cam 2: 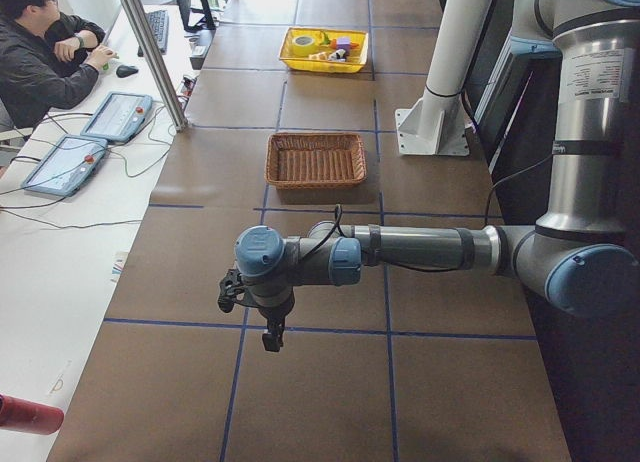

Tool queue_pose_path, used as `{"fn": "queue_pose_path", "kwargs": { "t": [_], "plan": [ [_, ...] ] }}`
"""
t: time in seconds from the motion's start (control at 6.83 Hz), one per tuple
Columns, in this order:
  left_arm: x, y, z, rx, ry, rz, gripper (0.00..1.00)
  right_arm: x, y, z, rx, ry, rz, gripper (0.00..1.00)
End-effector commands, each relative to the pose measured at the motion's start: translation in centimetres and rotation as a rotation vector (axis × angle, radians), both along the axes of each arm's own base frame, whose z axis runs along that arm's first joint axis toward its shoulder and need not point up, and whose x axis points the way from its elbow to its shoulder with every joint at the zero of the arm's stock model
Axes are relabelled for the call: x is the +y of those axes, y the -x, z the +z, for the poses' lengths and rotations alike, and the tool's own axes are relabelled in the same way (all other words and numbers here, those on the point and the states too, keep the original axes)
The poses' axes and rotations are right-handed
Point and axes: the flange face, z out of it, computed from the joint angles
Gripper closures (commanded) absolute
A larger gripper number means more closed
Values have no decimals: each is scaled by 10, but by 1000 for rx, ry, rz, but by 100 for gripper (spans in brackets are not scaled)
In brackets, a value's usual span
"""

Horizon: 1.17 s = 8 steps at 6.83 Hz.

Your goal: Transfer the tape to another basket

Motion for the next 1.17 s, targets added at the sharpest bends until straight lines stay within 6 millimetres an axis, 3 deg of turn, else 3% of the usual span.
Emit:
{"fn": "queue_pose_path", "kwargs": {
  "t": [0.0, 0.29, 0.44, 0.59, 0.73, 0.88, 1.02],
  "plan": [
    [0, 0, 1, -1, 2, 1, 0, -3, 0, -2, 1, -7, -2, 0],
    [0, 0, 1, -1, 2, 1, 0, -3, 2, -1, 2, -4, -6, 0],
    [0, 0, 1, -1, 2, 1, 0, -24, 0, -29, 4, -75, -4, 0],
    [0, 0, 2, 1, 5, 1, 0, -37, 9, -43, 1, -110, -26, 0],
    [0, 0, 0, 1, 1, -1, 0, -43, 35, -72, -37, -147, -56, 0],
    [1, 0, 1, 1, 2, -1, 0, -46, 66, -104, -50, -56, 13, 0],
    [1, 0, 2, 1, 4, 2, 0, -50, 105, -115, -55, -75, -4, 0]
  ]
}}
